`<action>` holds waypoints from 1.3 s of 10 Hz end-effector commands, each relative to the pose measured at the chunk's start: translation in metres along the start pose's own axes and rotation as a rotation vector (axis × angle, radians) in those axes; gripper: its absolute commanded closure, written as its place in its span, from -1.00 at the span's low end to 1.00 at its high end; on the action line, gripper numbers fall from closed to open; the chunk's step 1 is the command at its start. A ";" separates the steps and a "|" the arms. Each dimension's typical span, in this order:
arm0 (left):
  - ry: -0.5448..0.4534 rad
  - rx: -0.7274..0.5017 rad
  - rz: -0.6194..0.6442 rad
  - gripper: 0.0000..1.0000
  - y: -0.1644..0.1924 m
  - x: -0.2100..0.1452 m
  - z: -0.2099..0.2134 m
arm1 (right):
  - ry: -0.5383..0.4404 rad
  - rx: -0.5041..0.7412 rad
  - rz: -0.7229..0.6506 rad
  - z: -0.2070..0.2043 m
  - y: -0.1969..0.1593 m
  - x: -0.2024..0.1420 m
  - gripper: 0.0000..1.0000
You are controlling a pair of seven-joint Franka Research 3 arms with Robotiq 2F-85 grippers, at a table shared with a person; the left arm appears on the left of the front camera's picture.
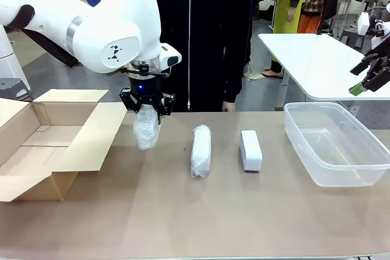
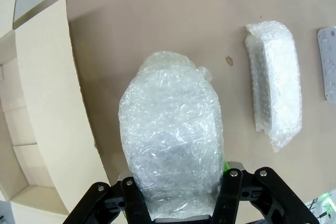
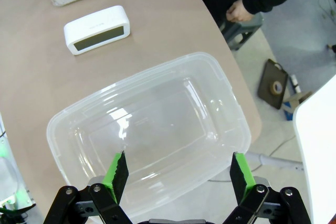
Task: Separate and place wrapped and unwrapped clocks.
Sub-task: If the picked Digital clock is wrapped, place it in the Package Box ; if not, place it in the Organizing box.
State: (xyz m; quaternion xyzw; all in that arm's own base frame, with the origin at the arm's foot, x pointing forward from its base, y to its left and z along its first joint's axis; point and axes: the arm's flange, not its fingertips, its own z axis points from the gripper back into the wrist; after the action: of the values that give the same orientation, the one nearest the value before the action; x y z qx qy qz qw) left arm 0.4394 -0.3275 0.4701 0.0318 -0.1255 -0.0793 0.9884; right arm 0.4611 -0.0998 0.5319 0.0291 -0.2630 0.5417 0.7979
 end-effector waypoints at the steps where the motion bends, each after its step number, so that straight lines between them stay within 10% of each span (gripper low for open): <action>1: -0.003 0.001 -0.001 0.37 0.001 -0.001 0.001 | -0.011 0.006 0.002 -0.001 -0.001 -0.001 -1.00; 6: -0.003 0.001 -0.001 0.37 0.001 -0.001 0.001 | -0.011 0.006 0.002 -0.001 -0.001 -0.001 -1.00; 7: 0.000 0.000 0.000 -0.05 0.000 0.000 0.000 | -0.011 0.006 0.002 -0.001 -0.001 -0.001 -1.00; 13: -0.079 0.039 0.029 -0.05 0.090 -0.006 0.044 | -0.011 0.006 0.002 -0.001 -0.001 -0.001 -1.00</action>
State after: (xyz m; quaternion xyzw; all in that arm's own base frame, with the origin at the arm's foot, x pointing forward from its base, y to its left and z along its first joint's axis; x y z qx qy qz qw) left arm 0.4482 -0.2561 0.5192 0.0426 -0.1643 -0.0475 0.9843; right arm 0.4609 -0.1001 0.5320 0.0287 -0.2628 0.5414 0.7981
